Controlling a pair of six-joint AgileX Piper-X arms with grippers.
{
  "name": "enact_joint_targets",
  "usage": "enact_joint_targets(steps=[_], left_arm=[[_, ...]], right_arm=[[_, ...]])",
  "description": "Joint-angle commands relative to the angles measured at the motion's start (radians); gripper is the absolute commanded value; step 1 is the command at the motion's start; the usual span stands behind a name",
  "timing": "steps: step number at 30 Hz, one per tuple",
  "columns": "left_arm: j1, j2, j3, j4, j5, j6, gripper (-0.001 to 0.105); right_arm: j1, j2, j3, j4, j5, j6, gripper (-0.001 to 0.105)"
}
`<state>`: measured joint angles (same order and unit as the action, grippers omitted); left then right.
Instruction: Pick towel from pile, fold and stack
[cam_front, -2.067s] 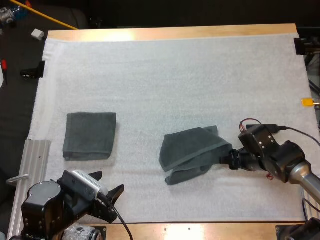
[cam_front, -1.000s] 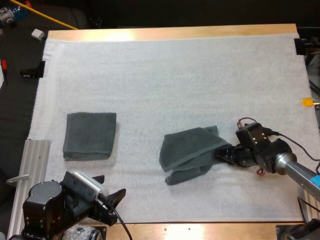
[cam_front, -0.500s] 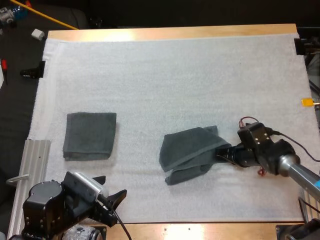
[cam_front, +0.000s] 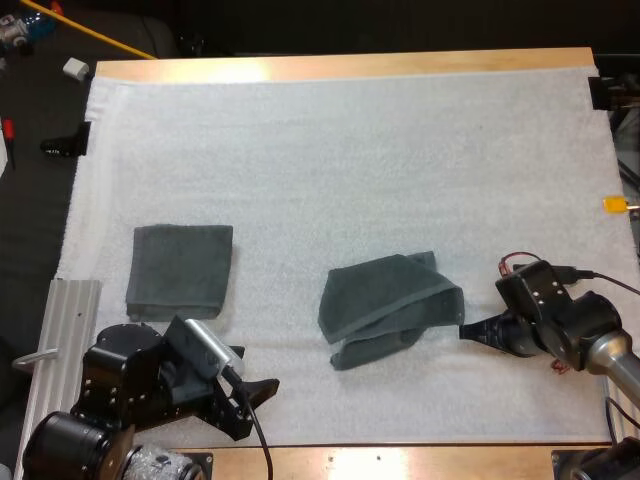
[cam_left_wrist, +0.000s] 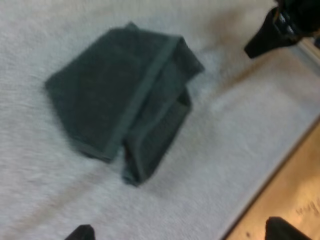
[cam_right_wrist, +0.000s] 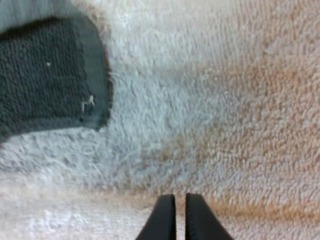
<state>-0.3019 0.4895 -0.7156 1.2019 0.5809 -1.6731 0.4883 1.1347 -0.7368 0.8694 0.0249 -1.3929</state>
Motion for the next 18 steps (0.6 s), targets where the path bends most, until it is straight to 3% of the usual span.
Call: enact_joint_targets(steps=[1,7,9,14,16,18], left_arm=[[-0.069,0.064,0.0,0.002,-0.028,-0.001,0.065],[-0.201,0.147,-0.001,-0.012,-0.102,-0.007,0.064],[-0.22,0.16,-0.003,-0.012,-0.107,-0.01,0.065],[-0.232,0.176,-0.003,-0.015,-0.108,-0.007,0.065],[-0.23,0.179,-0.004,-0.017,-0.107,-0.007,0.065],[-0.227,0.179,-0.004,-0.019,-0.107,-0.009,0.065]], right_arm=[[-0.002,0.016,0.002,0.014,-0.013,-0.014,0.0],[-0.003,0.039,0.008,-0.064,-0.049,0.023,0.001],[-0.003,0.051,0.009,-0.114,-0.077,0.039,0.01],[-0.004,0.084,0.008,-0.205,-0.121,0.051,0.051],[-0.003,0.111,0.01,-0.229,-0.126,0.052,0.055],[-0.006,0.135,0.01,-0.243,-0.129,0.054,0.053]])
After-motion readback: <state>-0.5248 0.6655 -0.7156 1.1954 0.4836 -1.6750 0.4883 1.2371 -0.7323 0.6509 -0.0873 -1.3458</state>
